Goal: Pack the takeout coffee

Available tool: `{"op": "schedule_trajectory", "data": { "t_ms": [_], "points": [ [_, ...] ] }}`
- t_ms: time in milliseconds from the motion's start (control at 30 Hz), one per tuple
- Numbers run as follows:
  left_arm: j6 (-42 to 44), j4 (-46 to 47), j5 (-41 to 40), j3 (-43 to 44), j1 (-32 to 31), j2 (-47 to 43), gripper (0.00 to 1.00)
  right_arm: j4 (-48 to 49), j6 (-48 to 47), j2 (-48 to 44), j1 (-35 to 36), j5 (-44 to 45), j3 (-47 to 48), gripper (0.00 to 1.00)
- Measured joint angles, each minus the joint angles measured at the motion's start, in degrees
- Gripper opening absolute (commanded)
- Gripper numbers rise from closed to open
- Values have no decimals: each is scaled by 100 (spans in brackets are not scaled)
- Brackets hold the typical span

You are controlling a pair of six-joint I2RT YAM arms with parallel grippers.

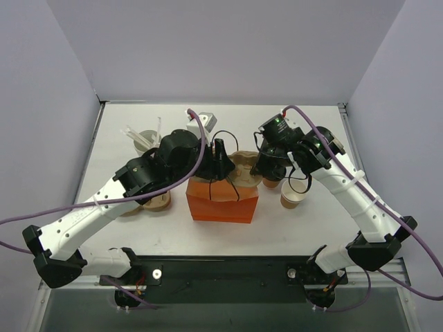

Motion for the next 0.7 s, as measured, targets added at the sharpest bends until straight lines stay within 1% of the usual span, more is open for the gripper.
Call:
{"op": "schedule_trajectory", "data": {
  "t_ms": [333, 567, 700],
  "points": [
    [4, -61, -122, -133, 0, 87, 66, 31, 0, -52, 28, -2, -7, 6],
    [11, -72, -140, -199, 0, 146, 59, 57, 4, -55, 28, -7, -37, 6],
    [28, -76, -146, -199, 0, 146, 54, 120, 28, -63, 31, -46, -90, 11]
  ]
}}
